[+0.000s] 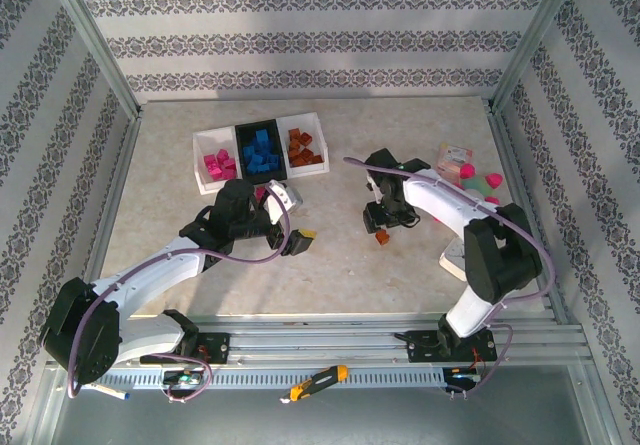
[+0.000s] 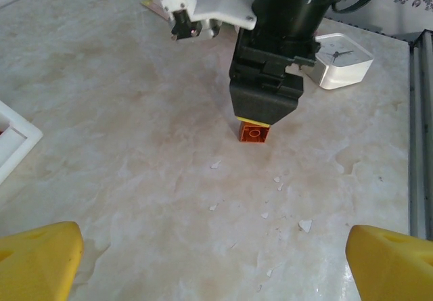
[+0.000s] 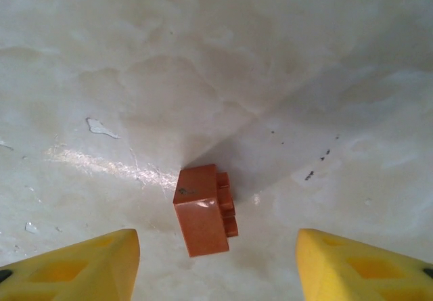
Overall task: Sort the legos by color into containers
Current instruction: Pick up the lego from the center of the table.
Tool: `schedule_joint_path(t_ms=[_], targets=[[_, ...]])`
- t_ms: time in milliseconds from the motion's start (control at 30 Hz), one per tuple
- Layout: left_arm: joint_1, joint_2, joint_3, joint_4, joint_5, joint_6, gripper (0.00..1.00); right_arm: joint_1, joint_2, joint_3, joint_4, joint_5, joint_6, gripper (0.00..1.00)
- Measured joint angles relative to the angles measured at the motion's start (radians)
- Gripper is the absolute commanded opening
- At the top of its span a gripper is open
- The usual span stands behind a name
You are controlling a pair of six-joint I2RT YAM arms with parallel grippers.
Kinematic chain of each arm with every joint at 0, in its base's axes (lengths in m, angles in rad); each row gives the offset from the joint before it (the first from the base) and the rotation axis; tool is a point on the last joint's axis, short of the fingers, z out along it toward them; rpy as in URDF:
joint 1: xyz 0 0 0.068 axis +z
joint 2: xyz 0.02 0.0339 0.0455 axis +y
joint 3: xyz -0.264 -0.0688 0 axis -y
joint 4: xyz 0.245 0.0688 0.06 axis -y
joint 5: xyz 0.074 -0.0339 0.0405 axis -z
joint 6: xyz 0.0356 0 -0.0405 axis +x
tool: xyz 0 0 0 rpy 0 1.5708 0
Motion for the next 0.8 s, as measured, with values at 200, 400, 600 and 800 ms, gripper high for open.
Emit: schedule_joint_path(t_ms=[200, 400, 600, 800], targets=[[0.000, 0.000, 0.000, -0.008, 0.006, 0.000, 0.99, 0.000, 0.102, 0.000, 0.006, -0.026, 0.010, 0.50], [0.000, 0.000, 0.000, -0.009, 0.006, 0.000, 0.99, 0.000, 0.154, -0.002, 0.018, -0.027, 0.012, 0.28], [0.000, 0.000, 0.000, -0.008, 0.002, -0.008, 0.99, 0.000, 0.147, -0.006, 0.023, -0.025, 0.014, 0.19], [0.000, -0.004, -0.003, -0.006, -0.025, -0.032, 0.99, 0.011, 0.094, 0.034, 0.027, -0.026, 0.031, 0.18]])
